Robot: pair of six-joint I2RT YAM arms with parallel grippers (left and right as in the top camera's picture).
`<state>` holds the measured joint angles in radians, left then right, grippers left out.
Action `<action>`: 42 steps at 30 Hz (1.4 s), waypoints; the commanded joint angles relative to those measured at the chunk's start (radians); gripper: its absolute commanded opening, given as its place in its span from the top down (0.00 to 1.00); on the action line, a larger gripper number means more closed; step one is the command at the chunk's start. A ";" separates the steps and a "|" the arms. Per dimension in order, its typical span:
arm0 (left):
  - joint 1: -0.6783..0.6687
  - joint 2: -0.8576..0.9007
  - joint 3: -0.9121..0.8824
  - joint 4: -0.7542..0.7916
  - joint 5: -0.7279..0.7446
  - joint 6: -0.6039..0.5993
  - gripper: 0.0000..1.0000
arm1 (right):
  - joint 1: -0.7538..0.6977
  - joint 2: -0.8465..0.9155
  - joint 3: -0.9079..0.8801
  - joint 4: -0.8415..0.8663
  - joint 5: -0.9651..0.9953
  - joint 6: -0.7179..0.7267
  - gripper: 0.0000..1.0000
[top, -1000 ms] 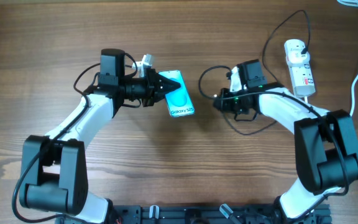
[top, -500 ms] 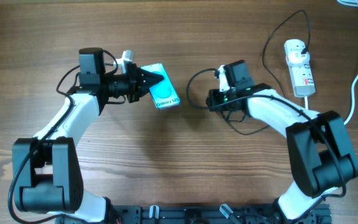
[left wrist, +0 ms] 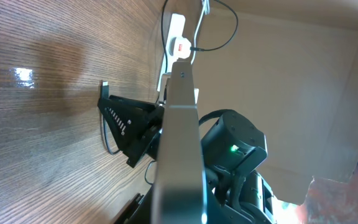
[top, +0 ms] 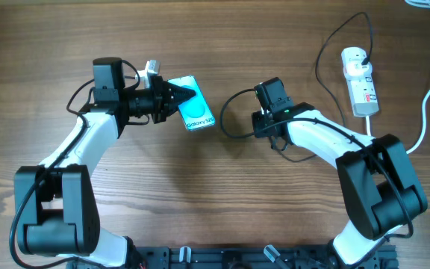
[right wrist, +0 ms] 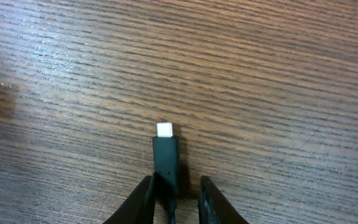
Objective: Plug charger to phone and switch on socket
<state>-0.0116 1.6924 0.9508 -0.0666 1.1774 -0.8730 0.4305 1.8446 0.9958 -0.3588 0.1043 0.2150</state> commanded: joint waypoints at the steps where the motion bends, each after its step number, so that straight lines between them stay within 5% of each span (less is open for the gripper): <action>1: 0.005 0.004 0.012 0.003 0.046 0.002 0.96 | -0.009 0.071 -0.055 -0.042 -0.012 -0.032 0.77; 6: 0.005 0.004 0.012 0.003 0.046 0.002 0.96 | -0.009 0.071 -0.055 -0.030 -0.051 -0.031 0.95; 13: 0.005 0.004 0.012 0.006 0.072 0.008 0.96 | -0.031 0.046 -0.005 -0.072 -0.150 -0.032 0.96; 20: 0.005 0.004 0.012 0.037 0.084 0.085 0.96 | -0.155 -0.169 0.063 -0.262 -0.681 -0.180 0.96; 28: 0.004 0.004 0.012 0.273 0.138 0.083 0.96 | -0.192 -0.251 0.037 -0.421 -1.273 -0.378 0.95; 34: 0.002 0.004 0.012 0.364 0.138 0.019 0.96 | -0.192 -0.251 -0.095 -0.240 -1.625 -0.414 0.96; 38: -0.014 0.004 0.012 0.446 0.134 -0.028 0.96 | -0.190 -0.251 -0.135 -0.079 -1.654 -0.299 0.96; 42: -0.061 0.004 0.012 0.479 0.077 -0.055 0.96 | -0.147 -0.251 -0.135 0.154 -1.535 0.000 0.96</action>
<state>-0.0334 1.6943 0.9508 0.3939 1.2800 -0.8932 0.2462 1.6005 0.8612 -0.3023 -1.4689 -0.0288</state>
